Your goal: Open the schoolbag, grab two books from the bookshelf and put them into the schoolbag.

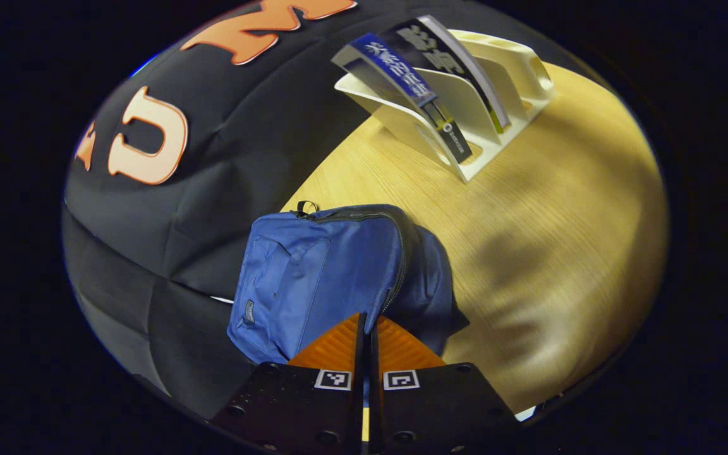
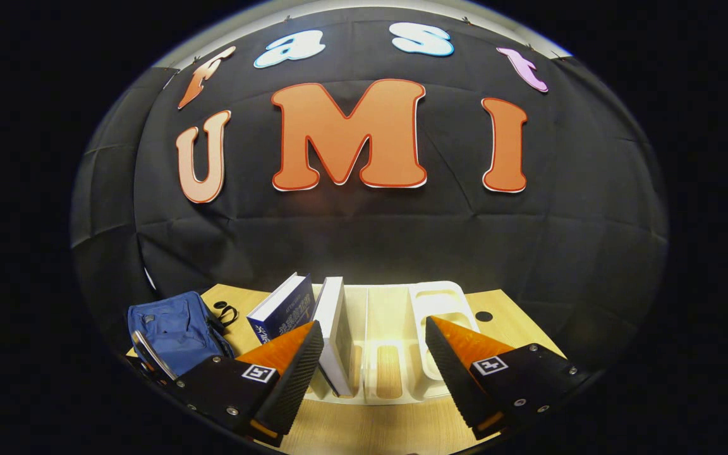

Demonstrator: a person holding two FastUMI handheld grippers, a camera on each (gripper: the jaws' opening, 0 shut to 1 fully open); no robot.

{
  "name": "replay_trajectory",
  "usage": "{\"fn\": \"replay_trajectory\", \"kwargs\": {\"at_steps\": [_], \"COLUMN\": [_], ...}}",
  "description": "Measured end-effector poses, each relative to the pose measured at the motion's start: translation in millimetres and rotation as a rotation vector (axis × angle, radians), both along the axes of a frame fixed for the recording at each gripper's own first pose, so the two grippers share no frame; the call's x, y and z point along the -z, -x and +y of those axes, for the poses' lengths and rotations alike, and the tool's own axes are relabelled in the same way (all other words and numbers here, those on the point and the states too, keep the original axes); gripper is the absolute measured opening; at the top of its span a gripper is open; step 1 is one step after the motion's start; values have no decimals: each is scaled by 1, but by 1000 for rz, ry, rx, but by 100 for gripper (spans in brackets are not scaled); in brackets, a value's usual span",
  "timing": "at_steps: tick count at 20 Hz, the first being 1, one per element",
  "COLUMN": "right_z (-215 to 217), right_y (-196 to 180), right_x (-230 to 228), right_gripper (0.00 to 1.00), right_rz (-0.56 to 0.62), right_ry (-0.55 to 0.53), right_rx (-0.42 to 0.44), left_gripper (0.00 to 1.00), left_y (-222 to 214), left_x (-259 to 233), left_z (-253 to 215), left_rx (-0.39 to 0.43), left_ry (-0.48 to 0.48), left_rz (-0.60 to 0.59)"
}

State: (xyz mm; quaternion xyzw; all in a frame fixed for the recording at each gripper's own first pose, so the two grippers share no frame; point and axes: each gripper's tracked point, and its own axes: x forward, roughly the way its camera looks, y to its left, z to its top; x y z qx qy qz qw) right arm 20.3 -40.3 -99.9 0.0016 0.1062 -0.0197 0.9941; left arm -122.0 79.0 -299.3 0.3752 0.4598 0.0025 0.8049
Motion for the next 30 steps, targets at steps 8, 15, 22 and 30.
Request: {"fn": "replay_trajectory", "kwargs": {"at_steps": [8, 15, 22, 30], "right_z": [40, 97, 126, 150], "right_y": [-11, -40, -86, -123], "right_x": [-3, -1, 21, 63], "right_gripper": [97, 97, 97, 97], "right_rz": [18, 121, 295, 523], "right_ry": [-1, -9, 31, 56], "right_rx": [-88, -187, -170, -119], "left_gripper": [2, 1, 0, 0], "left_y": [-29, -55, -77, -89], "left_x": [-64, -119, -149, -162], "left_z": [18, 54, 82, 100], "left_rx": [-109, -193, -239, -258], "left_ry": [238, 379, 501, 639], "left_rz": [-26, -94, -136, -150]}}
